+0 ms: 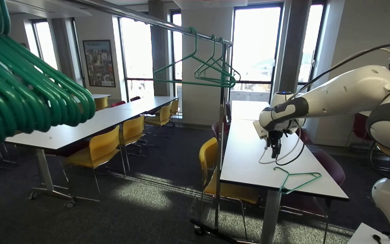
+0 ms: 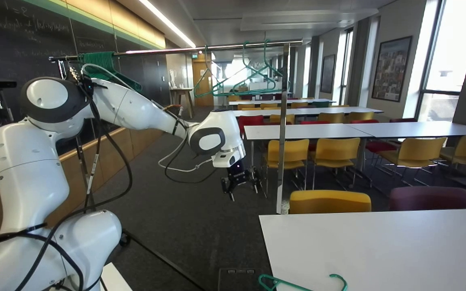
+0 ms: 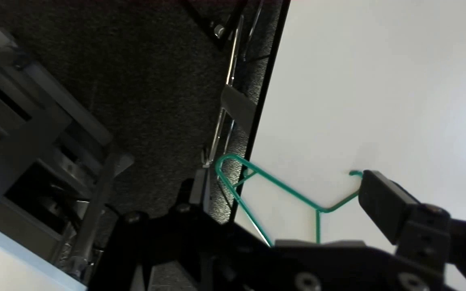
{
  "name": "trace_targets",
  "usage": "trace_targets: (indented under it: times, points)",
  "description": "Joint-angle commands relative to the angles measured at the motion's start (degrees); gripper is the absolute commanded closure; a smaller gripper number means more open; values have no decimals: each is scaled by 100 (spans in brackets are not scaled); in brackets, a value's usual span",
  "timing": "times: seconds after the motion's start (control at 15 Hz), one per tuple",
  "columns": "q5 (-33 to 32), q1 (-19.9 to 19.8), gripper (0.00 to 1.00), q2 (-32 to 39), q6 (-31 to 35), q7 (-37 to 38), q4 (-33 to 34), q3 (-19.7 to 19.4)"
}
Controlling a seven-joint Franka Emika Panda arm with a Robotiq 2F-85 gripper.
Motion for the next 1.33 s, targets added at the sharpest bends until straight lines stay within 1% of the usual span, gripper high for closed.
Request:
trace_targets:
  times: [0.0, 0.2, 0.53, 0.67, 0.8, 0.87, 1.07, 1.27]
  points:
    - [92, -67, 0, -59, -92, 110, 92, 26]
    - [246, -63, 0, -135, -143, 161, 199, -37]
    - [269, -71, 0, -165, -147, 156, 201, -36]
    - [225, -125, 0, -510, -384, -173, 242, -75]
    - [187, -304, 0, -724, -441, -574, 211, -52]
    - [164, -500, 0, -733, -380, -734, 182, 14]
    - [32, -1380, 0, -781, -343, -1010, 207, 325]
    - [-110, -2397, 0, -845, -336, -1101, 270, 840]
